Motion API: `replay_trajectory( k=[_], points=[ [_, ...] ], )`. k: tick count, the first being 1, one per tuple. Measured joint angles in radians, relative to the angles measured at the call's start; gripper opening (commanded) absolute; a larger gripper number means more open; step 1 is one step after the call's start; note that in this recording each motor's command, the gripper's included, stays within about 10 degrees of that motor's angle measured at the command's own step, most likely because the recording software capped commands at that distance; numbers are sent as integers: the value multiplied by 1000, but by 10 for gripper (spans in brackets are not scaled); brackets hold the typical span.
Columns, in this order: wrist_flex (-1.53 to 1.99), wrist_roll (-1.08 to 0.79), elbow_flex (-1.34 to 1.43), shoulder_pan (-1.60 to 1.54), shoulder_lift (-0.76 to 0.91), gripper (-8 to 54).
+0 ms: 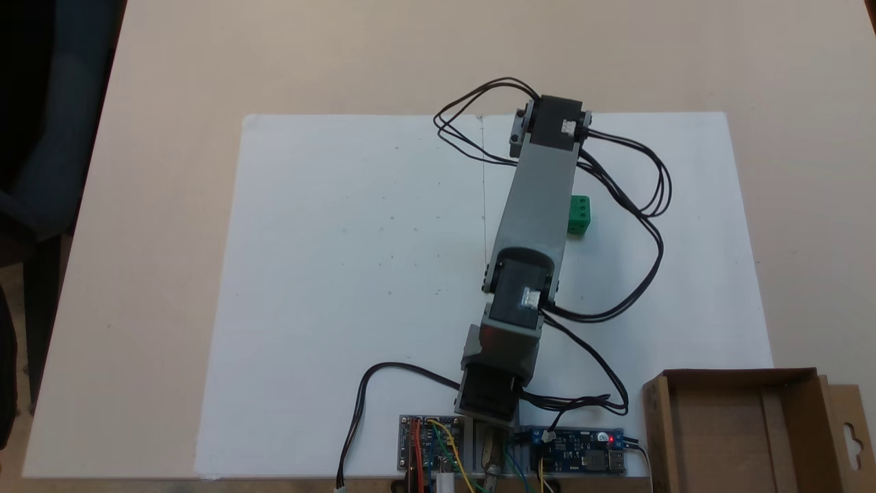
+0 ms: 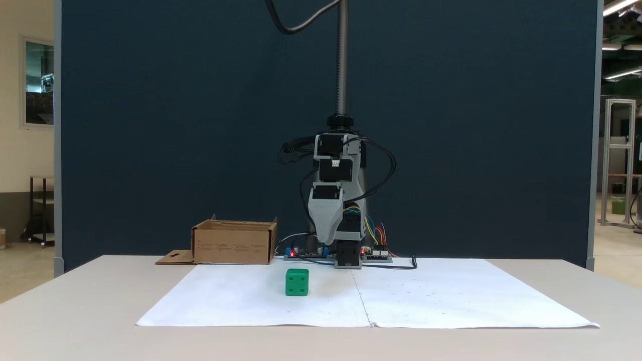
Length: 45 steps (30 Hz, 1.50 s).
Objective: Grasp a green dice and put it in the bin.
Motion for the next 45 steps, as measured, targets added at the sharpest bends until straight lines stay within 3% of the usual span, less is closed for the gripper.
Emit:
replay_trajectory(
  k=[10,45],
  points=[
    [77,-153,-3,63,-86,431],
    [8,-195,-9,193,-232,433]
  ],
)
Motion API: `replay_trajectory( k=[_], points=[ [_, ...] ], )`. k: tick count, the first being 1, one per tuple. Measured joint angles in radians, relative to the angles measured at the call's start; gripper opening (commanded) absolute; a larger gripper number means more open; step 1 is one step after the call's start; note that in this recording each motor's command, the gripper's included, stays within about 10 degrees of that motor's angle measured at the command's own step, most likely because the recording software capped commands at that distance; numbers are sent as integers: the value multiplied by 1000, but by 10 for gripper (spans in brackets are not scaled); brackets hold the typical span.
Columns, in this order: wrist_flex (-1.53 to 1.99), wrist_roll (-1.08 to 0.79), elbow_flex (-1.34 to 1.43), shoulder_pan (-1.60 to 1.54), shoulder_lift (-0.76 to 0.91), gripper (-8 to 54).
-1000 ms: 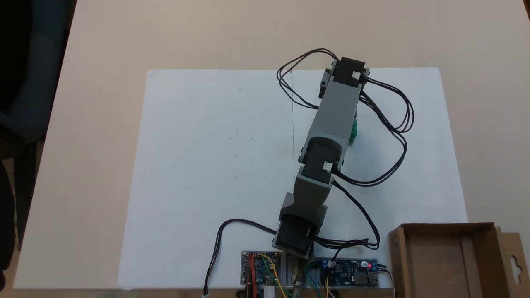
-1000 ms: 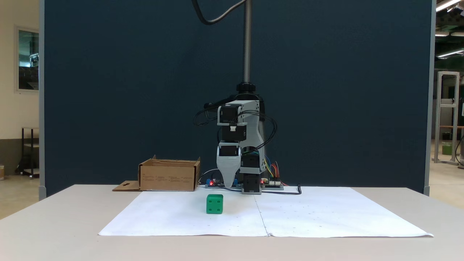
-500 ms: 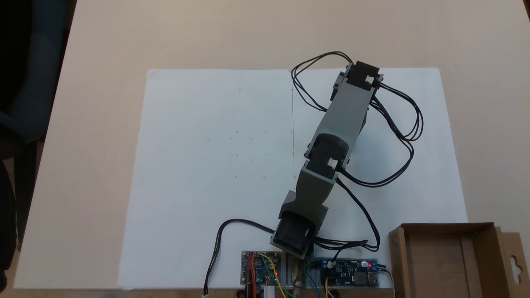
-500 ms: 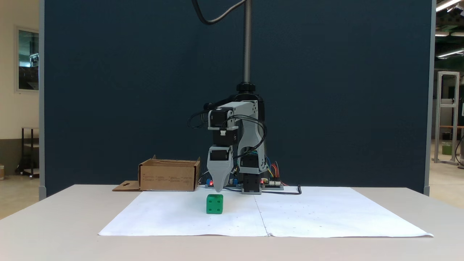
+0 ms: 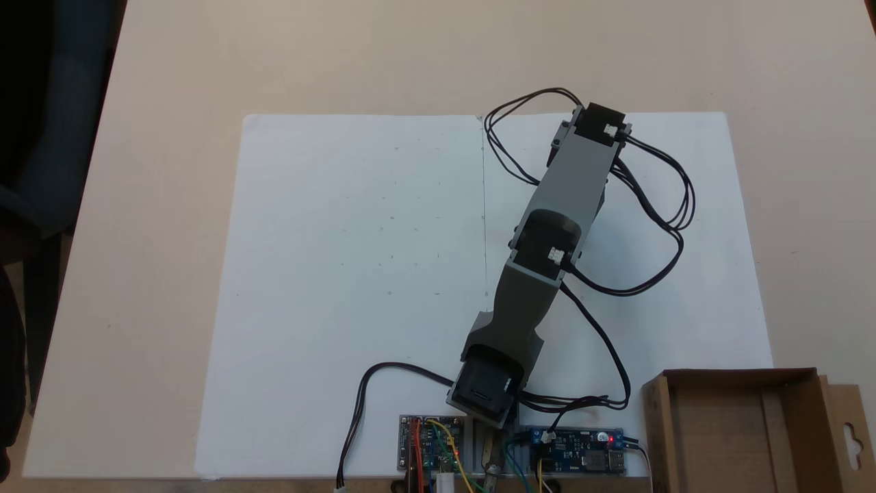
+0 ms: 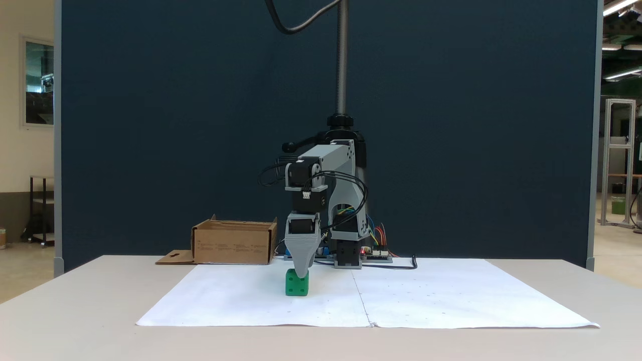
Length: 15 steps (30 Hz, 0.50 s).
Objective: Grasp a green dice and put it in the bin.
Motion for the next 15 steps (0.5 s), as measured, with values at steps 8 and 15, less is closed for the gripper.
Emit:
replay_trajectory(
  k=[8,15],
  points=[
    [-25,-48,0,0,-44,433],
    [-29,-57,0,0,-71,433]
  ],
)
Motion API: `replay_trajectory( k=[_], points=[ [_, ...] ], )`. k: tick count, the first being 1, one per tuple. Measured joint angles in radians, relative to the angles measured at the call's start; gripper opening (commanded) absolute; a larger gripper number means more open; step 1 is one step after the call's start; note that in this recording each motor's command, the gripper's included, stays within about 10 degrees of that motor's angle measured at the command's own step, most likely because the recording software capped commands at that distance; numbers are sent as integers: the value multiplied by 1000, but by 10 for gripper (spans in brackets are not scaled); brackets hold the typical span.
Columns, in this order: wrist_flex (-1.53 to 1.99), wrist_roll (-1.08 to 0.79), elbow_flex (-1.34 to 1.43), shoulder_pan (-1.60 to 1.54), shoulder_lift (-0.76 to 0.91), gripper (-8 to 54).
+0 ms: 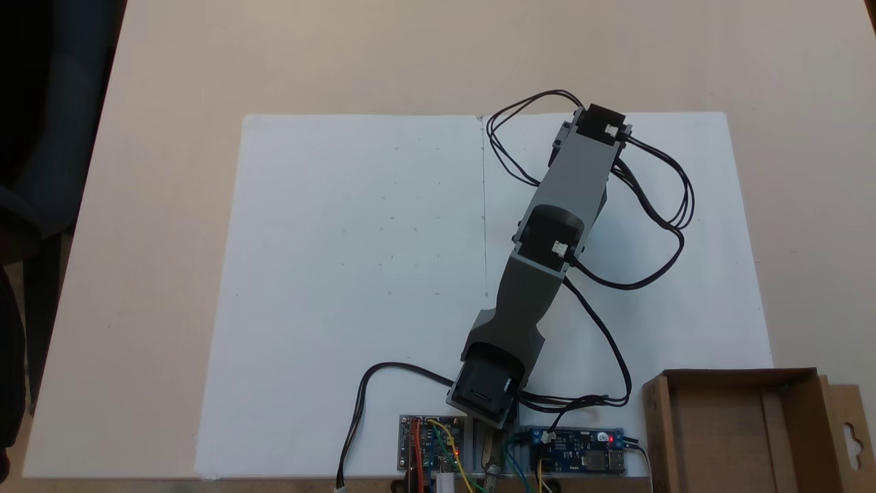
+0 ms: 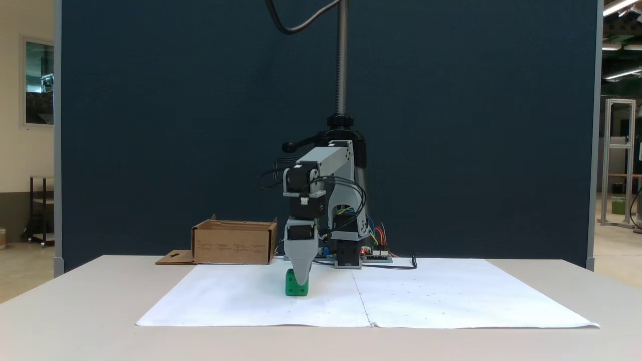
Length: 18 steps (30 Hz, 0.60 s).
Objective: Grasp a green dice and put it in the bin.
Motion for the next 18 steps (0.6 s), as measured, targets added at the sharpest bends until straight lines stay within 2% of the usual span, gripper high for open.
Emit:
replay_trajectory(
  k=[18],
  points=[
    [-121,-43,0,49,-49,431]
  ],
)
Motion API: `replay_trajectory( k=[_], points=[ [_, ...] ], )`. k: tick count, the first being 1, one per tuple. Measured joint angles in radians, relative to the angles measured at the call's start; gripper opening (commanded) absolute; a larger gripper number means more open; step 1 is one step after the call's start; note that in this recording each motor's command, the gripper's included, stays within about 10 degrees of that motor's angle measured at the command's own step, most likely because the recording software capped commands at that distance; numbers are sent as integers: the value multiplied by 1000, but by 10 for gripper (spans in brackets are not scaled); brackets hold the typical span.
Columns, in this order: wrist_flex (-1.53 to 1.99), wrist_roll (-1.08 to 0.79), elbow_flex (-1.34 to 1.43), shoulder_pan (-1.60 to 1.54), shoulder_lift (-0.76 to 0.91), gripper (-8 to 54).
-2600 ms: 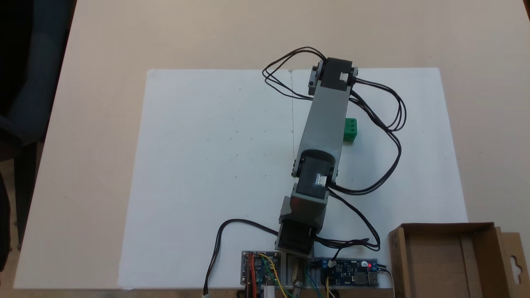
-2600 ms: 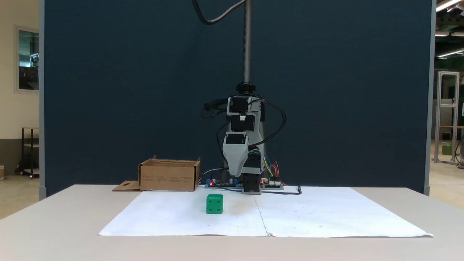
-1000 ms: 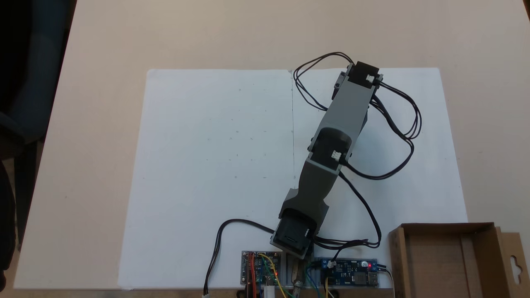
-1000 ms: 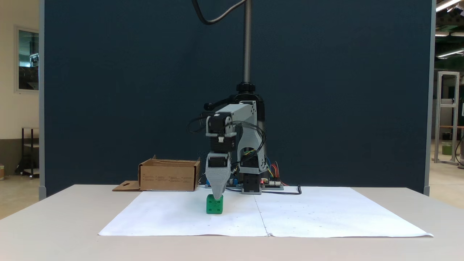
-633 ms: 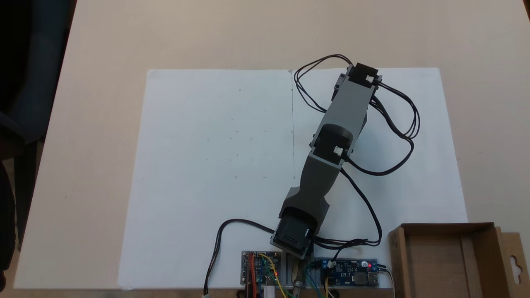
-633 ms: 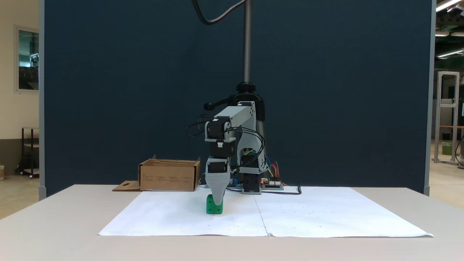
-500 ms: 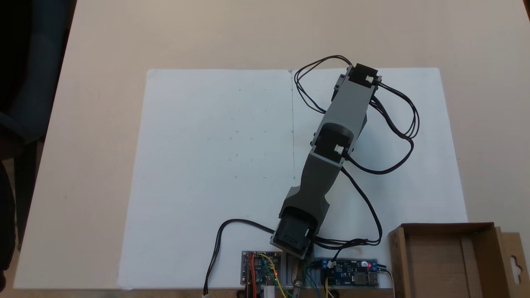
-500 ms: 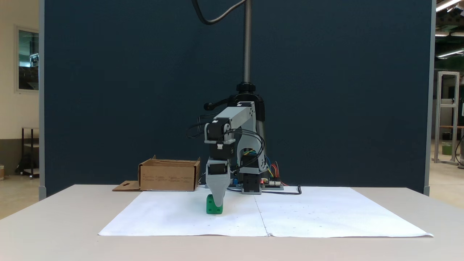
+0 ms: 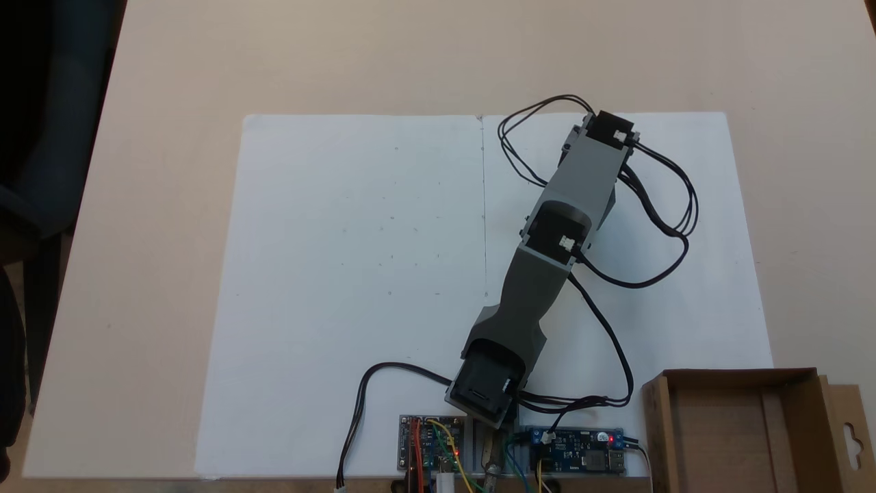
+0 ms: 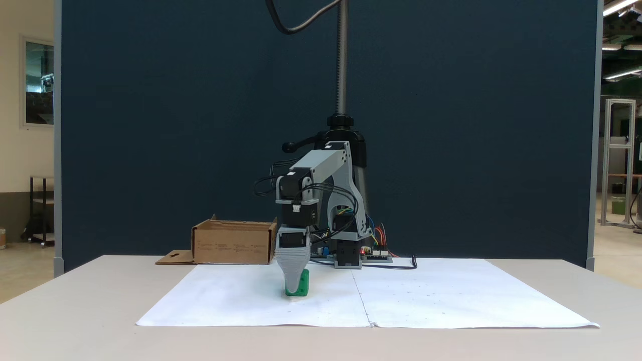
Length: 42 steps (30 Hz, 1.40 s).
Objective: Grasp a green dice and put it in the bin.
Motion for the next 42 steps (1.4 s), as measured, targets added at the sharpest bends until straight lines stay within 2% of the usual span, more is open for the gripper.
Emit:
replay_trajectory(
  k=[26,34,37,42],
  points=[
    [-40,0,21,3,-25,397],
    [-66,0,20,3,-23,229],
    [-83,-5,18,3,-23,122],
    [-94,-6,20,3,-21,120]
  ],
)
